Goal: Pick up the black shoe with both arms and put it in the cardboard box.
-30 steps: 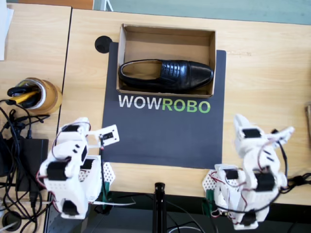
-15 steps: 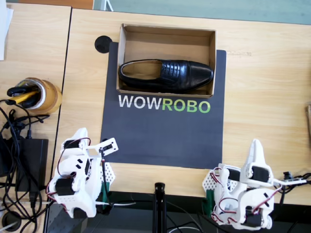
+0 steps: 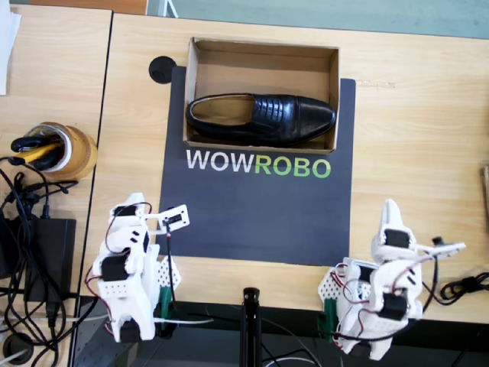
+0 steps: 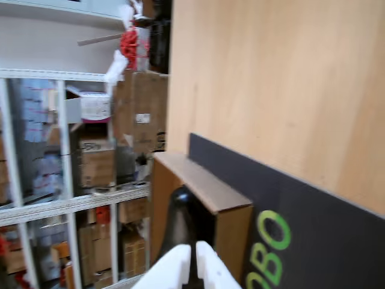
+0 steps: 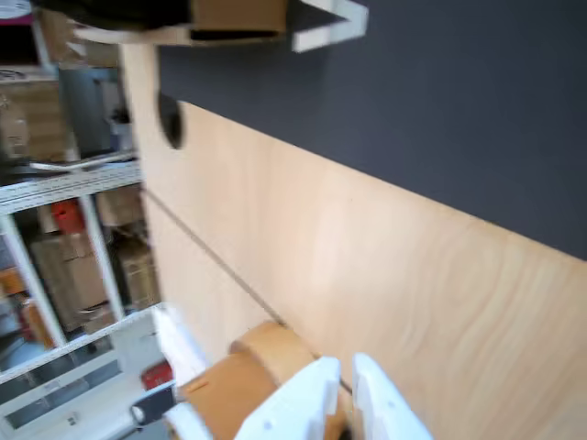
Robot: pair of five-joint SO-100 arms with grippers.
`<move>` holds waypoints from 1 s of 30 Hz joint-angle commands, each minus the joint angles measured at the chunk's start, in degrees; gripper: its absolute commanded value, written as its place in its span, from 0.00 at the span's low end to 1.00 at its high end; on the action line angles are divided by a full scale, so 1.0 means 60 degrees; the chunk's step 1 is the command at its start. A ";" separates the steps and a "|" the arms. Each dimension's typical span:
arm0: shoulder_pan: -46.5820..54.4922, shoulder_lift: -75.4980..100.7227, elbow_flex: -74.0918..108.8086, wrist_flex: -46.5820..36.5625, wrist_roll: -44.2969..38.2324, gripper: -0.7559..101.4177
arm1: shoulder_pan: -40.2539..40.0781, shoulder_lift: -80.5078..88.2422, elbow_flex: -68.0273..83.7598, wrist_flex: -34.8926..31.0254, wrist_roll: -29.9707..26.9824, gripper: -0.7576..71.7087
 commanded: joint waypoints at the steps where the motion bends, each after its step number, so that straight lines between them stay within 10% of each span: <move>1: -0.0278 0.0205 0.0615 -0.0278 0.0278 0.01 | 0.0029 0.0425 0.1040 -0.0396 -0.0205 0.01; 30: -0.0015 0.0205 0.2212 -0.1084 0.0059 0.01 | 0.0029 0.0425 0.5010 -0.1143 -0.0220 0.01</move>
